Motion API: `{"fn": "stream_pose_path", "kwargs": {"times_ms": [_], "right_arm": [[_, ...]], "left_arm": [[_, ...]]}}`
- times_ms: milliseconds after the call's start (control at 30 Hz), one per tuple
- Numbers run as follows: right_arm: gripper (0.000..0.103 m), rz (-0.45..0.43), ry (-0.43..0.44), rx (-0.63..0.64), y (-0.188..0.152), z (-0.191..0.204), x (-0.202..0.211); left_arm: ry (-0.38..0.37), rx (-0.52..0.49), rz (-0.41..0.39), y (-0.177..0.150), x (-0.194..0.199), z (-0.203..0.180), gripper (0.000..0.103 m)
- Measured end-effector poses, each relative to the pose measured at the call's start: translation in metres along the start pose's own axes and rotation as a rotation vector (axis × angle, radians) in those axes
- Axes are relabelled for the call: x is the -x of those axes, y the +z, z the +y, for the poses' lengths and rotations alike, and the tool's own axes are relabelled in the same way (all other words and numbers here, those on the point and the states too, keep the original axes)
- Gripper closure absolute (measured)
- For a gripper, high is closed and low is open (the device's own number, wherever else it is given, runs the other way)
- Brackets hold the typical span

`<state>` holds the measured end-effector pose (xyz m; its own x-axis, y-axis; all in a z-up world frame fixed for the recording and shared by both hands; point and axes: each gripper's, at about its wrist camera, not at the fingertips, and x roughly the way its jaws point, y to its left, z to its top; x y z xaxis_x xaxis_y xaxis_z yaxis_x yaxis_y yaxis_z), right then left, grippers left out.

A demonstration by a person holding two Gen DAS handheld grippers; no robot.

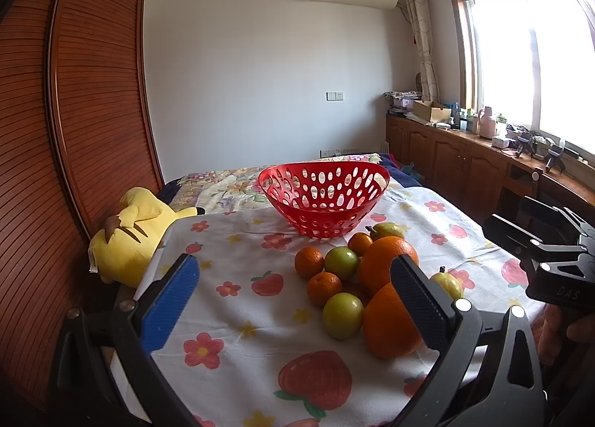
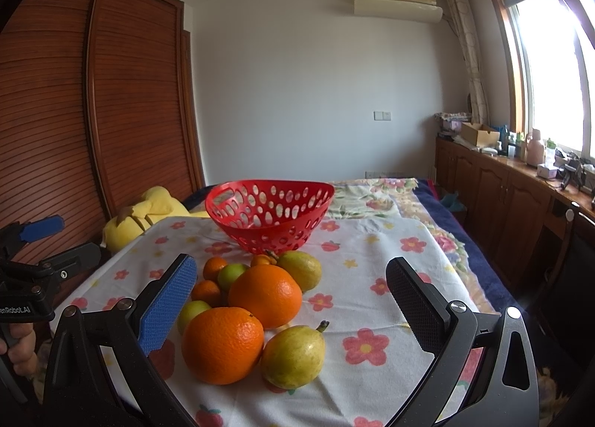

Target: Organize fruits

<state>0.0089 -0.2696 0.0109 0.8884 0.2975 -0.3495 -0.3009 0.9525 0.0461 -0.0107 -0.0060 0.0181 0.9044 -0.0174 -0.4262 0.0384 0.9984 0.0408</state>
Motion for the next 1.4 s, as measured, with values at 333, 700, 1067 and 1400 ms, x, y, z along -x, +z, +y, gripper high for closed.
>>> {"fn": "stream_pose_path", "kwargs": {"times_ms": [333,700,1067,1400], "right_arm": [[0.000,0.030,0.002,-0.002,-0.005,0.000,-0.005],[0.000,0.108,-0.005,0.008,-0.025,-0.022,-0.018],[0.007,0.226,0.046,0.020,-0.048,-0.034,-0.036],[0.012,0.264,0.080,0.014,-0.055,-0.035,-0.044]], "left_arm": [[-0.018,-0.002,0.033,-0.011,-0.010,-0.004,0.000],[-0.086,-0.012,0.092,-0.031,-0.035,-0.013,0.002],[-0.238,-0.033,0.168,-0.041,-0.051,-0.034,0.003],[-0.289,-0.092,0.220,-0.042,-0.068,-0.053,0.005]]}}
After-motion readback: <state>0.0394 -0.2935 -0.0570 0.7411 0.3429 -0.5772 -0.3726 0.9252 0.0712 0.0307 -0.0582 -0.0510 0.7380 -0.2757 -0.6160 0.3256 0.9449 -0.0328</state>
